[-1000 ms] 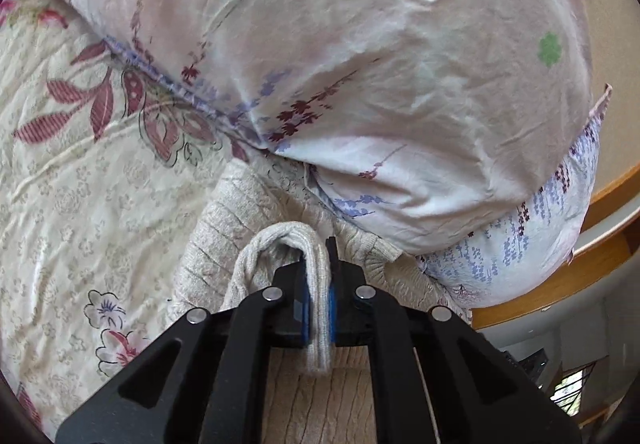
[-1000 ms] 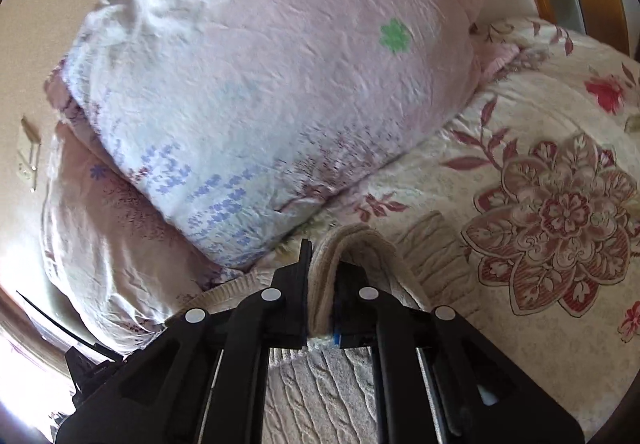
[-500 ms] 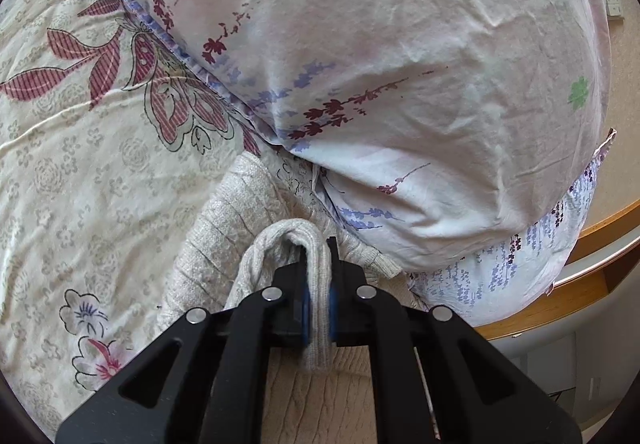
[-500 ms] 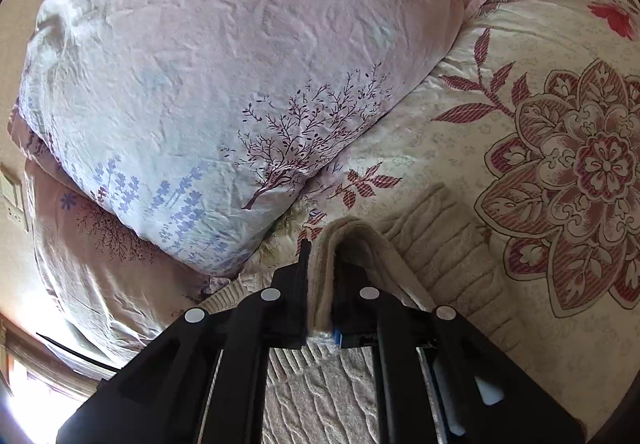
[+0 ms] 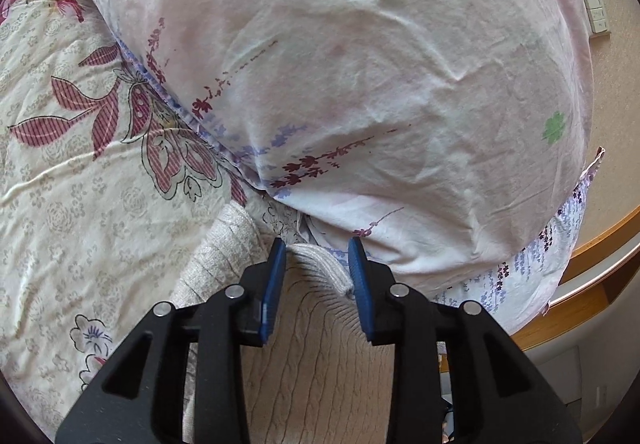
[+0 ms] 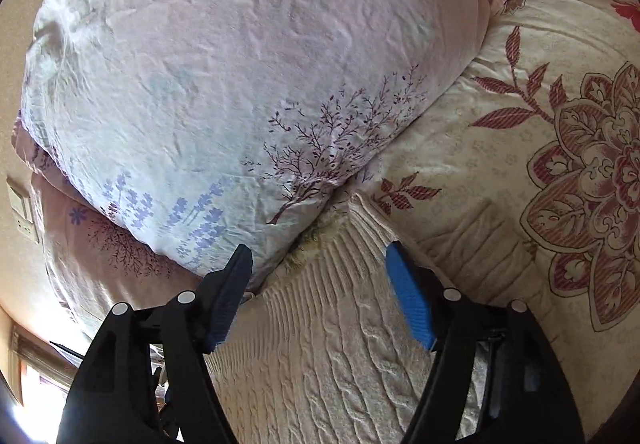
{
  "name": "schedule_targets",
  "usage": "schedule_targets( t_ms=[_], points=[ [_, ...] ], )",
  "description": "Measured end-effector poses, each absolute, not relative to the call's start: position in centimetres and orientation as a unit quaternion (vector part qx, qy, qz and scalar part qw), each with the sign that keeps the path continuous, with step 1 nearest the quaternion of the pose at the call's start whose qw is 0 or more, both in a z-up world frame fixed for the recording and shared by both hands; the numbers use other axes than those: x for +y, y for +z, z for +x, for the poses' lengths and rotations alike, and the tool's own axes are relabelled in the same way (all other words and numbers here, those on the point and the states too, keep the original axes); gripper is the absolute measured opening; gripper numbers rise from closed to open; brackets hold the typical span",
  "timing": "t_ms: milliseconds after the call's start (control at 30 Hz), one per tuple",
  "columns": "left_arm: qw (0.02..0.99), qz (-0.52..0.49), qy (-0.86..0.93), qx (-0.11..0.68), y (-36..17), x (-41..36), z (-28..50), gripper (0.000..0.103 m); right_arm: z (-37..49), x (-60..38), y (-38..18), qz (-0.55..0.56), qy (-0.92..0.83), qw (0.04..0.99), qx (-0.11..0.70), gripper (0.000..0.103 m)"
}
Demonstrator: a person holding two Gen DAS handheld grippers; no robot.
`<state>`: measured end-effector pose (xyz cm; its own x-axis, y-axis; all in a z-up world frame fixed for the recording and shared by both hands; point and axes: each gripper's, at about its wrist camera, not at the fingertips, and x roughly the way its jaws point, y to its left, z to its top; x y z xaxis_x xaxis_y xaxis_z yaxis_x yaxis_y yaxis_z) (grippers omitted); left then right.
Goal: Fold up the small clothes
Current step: 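Lay the held hem onto the collar and open both grippers, then move both open grippers over the folded sweater's side edges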
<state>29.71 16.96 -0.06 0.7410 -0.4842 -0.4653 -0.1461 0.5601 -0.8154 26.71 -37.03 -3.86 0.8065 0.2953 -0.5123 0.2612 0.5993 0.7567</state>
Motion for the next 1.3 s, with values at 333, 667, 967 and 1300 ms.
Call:
schedule_targets(
  t_ms=[333, 667, 967, 1300],
  points=[
    [0.854, -0.344, -0.127, 0.369, 1.6, 15.7, 28.2, 0.052, 24.5, -32.5, -1.1, 0.336, 0.058, 0.883, 0.323, 0.085],
    [0.858, -0.292, -0.106, 0.409, 0.7, 14.9, 27.2, 0.046, 22.6, -33.2, -2.0, 0.325, 0.022, 0.886, 0.329, 0.087],
    [0.862, -0.235, -0.12, 0.432, 0.1, 16.0, 23.9, 0.032, 17.9, -37.1, -1.6, 0.297, 0.001, 0.893, 0.339, 0.061],
    [0.882, -0.158, -0.134, 0.422, 0.8, 15.0, 20.7, 0.024, 17.2, -35.8, -3.8, 0.236, 0.027, 0.893, 0.383, 0.031]
  ],
)
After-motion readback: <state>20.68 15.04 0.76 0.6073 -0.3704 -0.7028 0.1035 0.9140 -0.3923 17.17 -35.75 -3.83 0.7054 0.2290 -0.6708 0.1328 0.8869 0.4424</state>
